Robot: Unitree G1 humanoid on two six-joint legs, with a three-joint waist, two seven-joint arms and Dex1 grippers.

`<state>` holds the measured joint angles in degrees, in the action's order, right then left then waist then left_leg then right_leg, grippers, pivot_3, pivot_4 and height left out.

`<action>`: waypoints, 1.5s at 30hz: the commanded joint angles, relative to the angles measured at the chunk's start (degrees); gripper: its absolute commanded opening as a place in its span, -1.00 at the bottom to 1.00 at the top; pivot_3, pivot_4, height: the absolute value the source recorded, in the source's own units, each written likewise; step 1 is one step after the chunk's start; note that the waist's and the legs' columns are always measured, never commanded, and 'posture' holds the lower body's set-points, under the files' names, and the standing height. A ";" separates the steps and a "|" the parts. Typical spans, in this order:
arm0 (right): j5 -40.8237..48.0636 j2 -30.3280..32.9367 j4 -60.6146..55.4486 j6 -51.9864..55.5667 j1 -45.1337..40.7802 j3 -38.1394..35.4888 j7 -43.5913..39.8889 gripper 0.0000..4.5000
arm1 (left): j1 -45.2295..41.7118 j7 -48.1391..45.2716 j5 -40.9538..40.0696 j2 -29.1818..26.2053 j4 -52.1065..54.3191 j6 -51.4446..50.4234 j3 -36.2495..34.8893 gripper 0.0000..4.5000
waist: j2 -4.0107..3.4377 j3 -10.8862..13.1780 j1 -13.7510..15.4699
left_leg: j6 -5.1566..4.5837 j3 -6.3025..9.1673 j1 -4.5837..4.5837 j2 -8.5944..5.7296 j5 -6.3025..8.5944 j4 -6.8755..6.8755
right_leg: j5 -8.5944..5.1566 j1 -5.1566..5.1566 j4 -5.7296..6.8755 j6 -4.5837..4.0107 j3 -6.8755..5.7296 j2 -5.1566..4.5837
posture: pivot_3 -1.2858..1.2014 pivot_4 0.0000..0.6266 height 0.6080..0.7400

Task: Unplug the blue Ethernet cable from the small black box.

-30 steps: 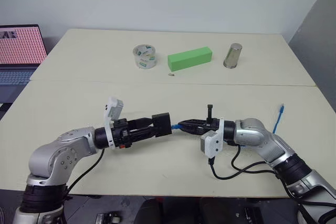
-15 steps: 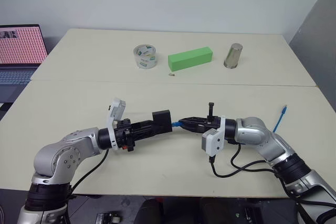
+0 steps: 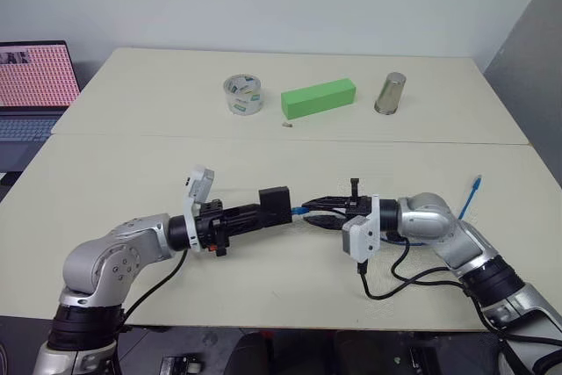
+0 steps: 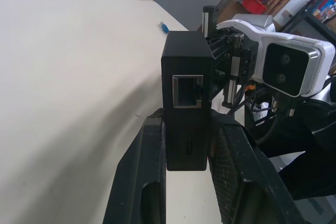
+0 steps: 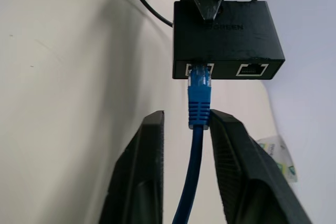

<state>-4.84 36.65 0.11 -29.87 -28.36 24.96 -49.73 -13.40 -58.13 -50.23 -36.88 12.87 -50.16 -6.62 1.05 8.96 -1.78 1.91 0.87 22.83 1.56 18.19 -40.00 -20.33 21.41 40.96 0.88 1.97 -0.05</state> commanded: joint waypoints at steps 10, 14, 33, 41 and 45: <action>50.45 4.90 -26.65 68.97 2.50 -12.20 -2.32 0.26 | -2.21 -9.11 2.61 -3.67 1.80 5.13 3.35 -0.65 | -0.01 0.01 0.13 | -0.04 0.09 0.04 -0.01 0.02 0.00 | 0.00 -0.04 -0.06 0.00 -0.04 -0.01 | 0.03 -0.52 1.00; 54.40 3.11 -26.13 75.71 2.31 -13.81 -0.27 0.26 | -3.02 -10.05 2.33 -3.76 2.02 5.29 3.46 -0.65 | -0.01 0.01 0.12 | -0.22 0.09 0.05 -0.03 0.12 0.00 | 0.00 -0.03 -0.08 0.00 -0.04 -0.01 | 0.03 -0.52 1.00; 52.48 -2.31 -21.64 80.53 0.36 -13.43 -0.53 0.10 | -2.35 -10.12 2.81 -3.79 4.21 5.90 3.50 -0.65 | -0.02 0.02 0.06 | -0.21 0.08 0.06 -0.03 0.12 0.01 | 0.00 -0.01 -0.09 0.00 -0.03 -0.01 | 0.03 -0.52 1.00; 50.88 -2.40 -21.22 80.63 -0.05 -12.82 -1.85 -0.67 | -2.11 -9.67 2.86 -3.92 5.63 5.69 3.81 -0.65 | -0.02 0.02 0.05 | -0.21 0.08 0.06 -0.03 0.12 0.01 | 0.00 -0.01 -0.09 0.00 -0.03 -0.01 | 0.03 -0.52 1.00; 50.08 -2.46 -21.30 80.56 -0.17 -12.55 -2.44 -0.98 | -2.18 -9.33 2.49 -3.84 6.14 5.41 3.80 -0.65 | -0.02 0.02 0.06 | -0.21 0.08 0.07 -0.03 0.12 0.01 | 0.00 -0.01 -0.09 0.00 -0.03 -0.01 | 0.03 -0.52 1.00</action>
<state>45.97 34.54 -20.17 50.97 -27.66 12.56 -51.96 -15.38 -67.02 -46.70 -40.53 16.14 -45.52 -2.64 1.03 8.98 -1.72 1.70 0.95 22.89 1.53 18.30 -39.99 -20.33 21.40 40.87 0.88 1.94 -0.06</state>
